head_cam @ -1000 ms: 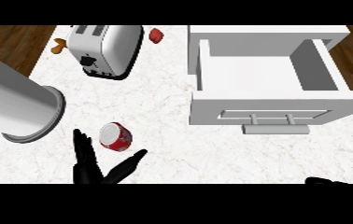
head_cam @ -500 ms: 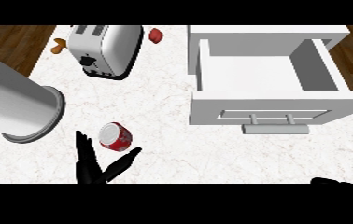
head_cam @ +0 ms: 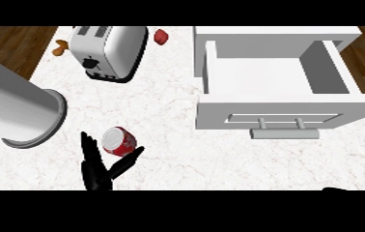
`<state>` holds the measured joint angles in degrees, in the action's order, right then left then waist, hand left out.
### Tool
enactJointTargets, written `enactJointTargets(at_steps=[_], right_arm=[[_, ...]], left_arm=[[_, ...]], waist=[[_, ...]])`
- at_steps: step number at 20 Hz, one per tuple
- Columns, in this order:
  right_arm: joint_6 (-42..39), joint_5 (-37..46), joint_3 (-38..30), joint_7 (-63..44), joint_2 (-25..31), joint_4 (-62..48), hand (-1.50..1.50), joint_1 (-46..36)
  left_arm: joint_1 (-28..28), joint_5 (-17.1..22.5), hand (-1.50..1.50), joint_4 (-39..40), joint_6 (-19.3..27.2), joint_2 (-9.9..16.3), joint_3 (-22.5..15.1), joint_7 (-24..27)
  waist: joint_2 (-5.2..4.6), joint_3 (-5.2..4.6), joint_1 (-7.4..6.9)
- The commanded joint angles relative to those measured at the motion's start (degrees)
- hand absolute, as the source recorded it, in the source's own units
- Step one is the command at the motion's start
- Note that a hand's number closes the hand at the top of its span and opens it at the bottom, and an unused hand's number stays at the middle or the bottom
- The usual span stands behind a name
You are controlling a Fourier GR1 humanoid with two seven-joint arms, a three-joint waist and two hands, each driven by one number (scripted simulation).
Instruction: Pick up the can, place it into the drawer and close the drawer
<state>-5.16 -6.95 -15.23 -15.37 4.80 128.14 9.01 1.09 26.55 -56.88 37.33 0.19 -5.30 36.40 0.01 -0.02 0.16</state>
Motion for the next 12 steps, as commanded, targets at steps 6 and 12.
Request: enactJointTargets(at_steps=[6,12], right_arm=[[-0.95,0.25,-0.96,-2.26,0.16,3.06,-1.50,0.14],[-0.98,-0.17,-0.94,-1.55,-0.57,1.94,-1.50,-0.02]], left_arm=[[-6.43,-1.69,-1.50,6.36,-5.63,1.14,2.59,-0.39],[-14.91,-1.45,1.50,14.95,-11.40,0.90,4.87,0.89]], waist=[[0.02,0.02,0.02],[-0.03,0.00,0.29]])
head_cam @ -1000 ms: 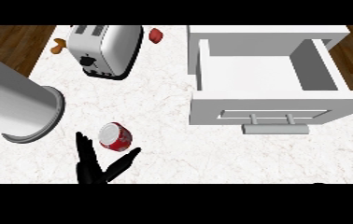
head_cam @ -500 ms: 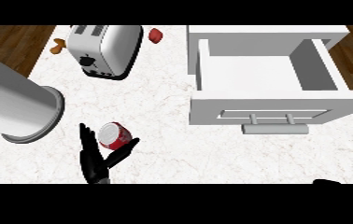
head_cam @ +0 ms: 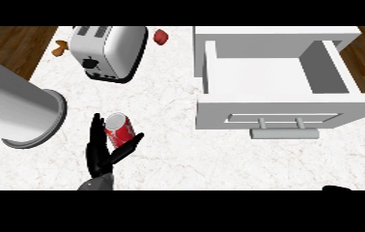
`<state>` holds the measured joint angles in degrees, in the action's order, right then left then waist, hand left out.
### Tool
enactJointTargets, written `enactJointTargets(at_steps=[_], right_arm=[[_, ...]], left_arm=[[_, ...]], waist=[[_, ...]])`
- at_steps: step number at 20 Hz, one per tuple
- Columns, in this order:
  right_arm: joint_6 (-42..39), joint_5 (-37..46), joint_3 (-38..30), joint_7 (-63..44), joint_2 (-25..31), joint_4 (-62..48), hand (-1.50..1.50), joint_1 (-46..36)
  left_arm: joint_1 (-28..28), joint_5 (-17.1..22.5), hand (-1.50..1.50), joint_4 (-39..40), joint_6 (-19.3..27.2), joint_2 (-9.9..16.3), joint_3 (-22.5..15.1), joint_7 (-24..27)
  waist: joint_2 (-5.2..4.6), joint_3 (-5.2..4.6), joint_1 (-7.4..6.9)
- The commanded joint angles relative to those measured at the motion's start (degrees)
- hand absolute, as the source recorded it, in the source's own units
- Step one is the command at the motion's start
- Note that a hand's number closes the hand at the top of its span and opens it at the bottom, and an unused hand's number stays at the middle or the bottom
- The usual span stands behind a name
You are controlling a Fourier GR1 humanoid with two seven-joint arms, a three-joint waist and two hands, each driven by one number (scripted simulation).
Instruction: Pick up the can, place it into the drawer and close the drawer
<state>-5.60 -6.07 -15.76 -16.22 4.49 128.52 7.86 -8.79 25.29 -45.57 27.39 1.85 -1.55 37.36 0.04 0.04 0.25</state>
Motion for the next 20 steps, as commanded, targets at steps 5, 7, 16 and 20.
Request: enactJointTargets(at_steps=[5,7,16,20], right_arm=[[0.09,-1.52,-2.66,-0.47,1.43,-1.77,-1.50,-2.82],[-1.21,-0.78,-2.26,-0.48,0.33,2.07,-1.50,1.65],[-1.57,-0.15,-2.18,3.19,0.09,-2.21,-1.50,-0.64],[-0.31,-1.98,-4.19,-1.09,2.47,-1.69,-1.50,-4.17]], left_arm=[[-8.69,-0.08,1.50,5.73,-4.88,-0.45,2.38,-0.03],[-8.44,-0.18,1.50,9.10,-7.01,-0.68,3.86,2.66],[-12.62,-1.54,1.50,8.18,-13.71,2.12,1.56,1.74],[-20.24,-2.96,1.50,13.88,-22.87,4.77,-0.91,-2.23]], waist=[[-0.06,-0.05,0.08],[-0.05,-0.05,0.18],[-0.09,-0.05,0.21],[-0.49,-0.14,1.37]])
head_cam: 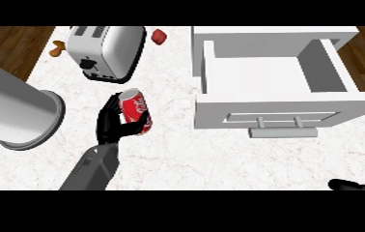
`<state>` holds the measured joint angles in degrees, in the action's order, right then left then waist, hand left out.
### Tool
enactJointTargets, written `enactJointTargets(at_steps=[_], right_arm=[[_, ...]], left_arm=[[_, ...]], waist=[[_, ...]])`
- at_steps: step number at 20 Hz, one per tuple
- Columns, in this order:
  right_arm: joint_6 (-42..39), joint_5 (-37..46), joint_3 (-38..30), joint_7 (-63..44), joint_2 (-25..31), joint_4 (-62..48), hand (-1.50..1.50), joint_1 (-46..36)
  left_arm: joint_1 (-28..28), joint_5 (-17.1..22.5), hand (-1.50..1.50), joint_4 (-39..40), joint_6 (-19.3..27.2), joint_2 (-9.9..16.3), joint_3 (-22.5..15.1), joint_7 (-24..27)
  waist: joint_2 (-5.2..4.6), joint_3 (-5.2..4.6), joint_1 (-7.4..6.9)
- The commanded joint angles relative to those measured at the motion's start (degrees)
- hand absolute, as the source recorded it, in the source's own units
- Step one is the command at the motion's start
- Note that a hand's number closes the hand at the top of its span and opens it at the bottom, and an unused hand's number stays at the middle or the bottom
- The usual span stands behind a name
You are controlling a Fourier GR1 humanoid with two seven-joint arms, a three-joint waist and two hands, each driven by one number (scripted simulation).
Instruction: Pick up the can, place it into the drawer and close the drawer
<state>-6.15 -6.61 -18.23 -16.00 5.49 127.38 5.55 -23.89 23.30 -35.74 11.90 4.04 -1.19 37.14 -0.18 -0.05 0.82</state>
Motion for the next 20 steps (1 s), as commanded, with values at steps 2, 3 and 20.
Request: enactJointTargets(at_steps=[2,3,20], right_arm=[[1.71,1.81,2.38,-2.77,-0.99,2.90,-1.50,-1.16],[1.77,2.35,1.54,-2.68,-0.19,1.64,-1.50,-1.68],[0.27,0.54,-2.68,-0.72,2.38,-1.68,-1.50,-2.79]], left_arm=[[-8.78,-1.18,1.50,7.69,-9.11,2.44,-0.37,-1.44],[-9.24,-1.54,1.50,3.43,-7.21,1.38,-1.58,-5.55],[-22.71,-6.68,1.50,-18.26,2.07,-1.23,-6.06,-32.29]], waist=[[-0.23,-0.07,0.62],[0.07,0.01,-0.17],[0.23,0.07,-0.51]])
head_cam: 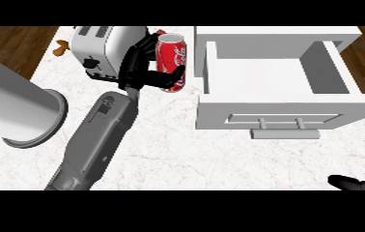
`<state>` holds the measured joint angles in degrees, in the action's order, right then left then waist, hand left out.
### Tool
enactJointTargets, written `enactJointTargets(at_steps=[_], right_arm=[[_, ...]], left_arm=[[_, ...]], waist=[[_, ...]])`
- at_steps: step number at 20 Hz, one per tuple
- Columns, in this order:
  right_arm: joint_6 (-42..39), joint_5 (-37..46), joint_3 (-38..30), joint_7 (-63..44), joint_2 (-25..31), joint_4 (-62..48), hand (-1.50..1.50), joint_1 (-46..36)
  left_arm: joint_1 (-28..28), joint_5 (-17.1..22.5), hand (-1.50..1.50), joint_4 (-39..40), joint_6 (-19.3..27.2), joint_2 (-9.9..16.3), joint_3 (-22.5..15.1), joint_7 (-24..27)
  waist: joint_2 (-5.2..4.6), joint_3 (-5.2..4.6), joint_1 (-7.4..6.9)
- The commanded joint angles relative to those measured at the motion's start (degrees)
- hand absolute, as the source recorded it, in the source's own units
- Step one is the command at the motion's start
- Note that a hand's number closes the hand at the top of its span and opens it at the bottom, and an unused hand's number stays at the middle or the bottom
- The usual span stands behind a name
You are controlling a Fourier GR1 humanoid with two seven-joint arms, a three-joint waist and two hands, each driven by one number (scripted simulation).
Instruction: Pick up the can, place it into the drawer and close the drawer
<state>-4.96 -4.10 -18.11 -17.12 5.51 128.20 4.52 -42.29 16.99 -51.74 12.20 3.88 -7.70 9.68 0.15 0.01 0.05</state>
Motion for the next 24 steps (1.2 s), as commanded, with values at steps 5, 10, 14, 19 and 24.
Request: enactJointTargets(at_steps=[5,10,14,19,24], right_arm=[[-0.95,-1.23,-1.69,0.29,1.65,-2.09,-1.50,-1.05],[-0.15,0.43,-0.29,-0.18,0.15,1.41,-1.50,0.58],[-0.35,-1.51,-0.73,-1.32,0.66,0.77,-1.50,-0.79],[0.74,-2.06,-0.84,-3.97,0.62,4.11,-1.50,-1.30],[-0.39,-1.19,-0.43,-1.31,1.01,1.17,-1.50,-1.45]], left_arm=[[-11.25,-3.18,1.50,-6.76,6.89,-2.61,-1.31,-14.58],[-17.92,-4.75,1.50,-7.50,8.76,-2.94,-0.68,-22.22],[-27.26,-4.38,1.50,1.87,7.94,-2.97,1.94,-22.01],[-35.54,-3.55,1.50,9.15,12.58,-3.86,0.81,-23.27],[-38.41,0.96,1.50,17.41,12.69,-3.87,-3.39,-18.50]], waist=[[-0.06,0.02,0.36],[-0.01,0.01,0.40],[-0.30,0.02,1.25],[-0.30,0.03,1.92],[-0.66,0.07,2.82]])
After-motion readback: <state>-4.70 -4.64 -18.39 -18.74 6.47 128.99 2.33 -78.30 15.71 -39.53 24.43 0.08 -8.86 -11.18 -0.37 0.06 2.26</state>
